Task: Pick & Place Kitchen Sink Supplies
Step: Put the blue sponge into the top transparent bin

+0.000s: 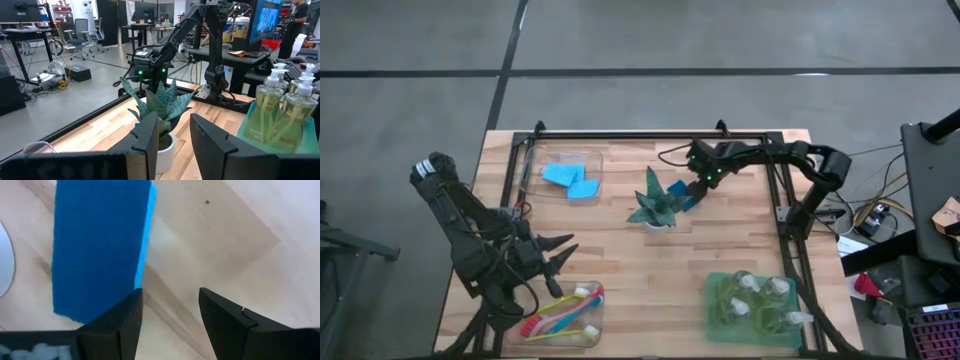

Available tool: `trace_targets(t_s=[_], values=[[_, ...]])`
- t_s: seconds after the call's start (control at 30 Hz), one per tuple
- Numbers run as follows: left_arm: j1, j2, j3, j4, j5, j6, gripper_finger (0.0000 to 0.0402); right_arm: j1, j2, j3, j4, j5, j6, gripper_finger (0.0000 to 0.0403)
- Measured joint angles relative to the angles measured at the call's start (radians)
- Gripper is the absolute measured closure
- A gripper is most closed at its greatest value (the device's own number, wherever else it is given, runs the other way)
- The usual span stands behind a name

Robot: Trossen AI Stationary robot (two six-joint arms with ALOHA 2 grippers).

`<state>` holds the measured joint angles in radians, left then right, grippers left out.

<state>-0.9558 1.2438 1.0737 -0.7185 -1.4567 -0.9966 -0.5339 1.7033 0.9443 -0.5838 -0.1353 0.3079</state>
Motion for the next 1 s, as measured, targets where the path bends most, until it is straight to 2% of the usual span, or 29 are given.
trace_targets(t_s=[0.33,0.8,0.9,1.0], values=[[-0.001,0.0,0.0,0.0,0.0,-0.001,0.0296,0.019,-0.066,0.0,0.021,-0.007,0.032,0.0216],[0.0,0.0,0.0,0.0,0.0,-0.001,0.0296,0.05,0.026,-0.004,0.056,-0.008,0.053,0.0216],[0.0,0.0,-0.007,0.001,0.0,-0.002,0.0296,0.05,0.032,-0.004,0.058,-0.008,0.04,0.0227],[0.0,0.0,-0.019,0.001,0.0,-0.004,0.0296,0.052,0.033,-0.004,0.06,-0.011,0.035,0.0258]])
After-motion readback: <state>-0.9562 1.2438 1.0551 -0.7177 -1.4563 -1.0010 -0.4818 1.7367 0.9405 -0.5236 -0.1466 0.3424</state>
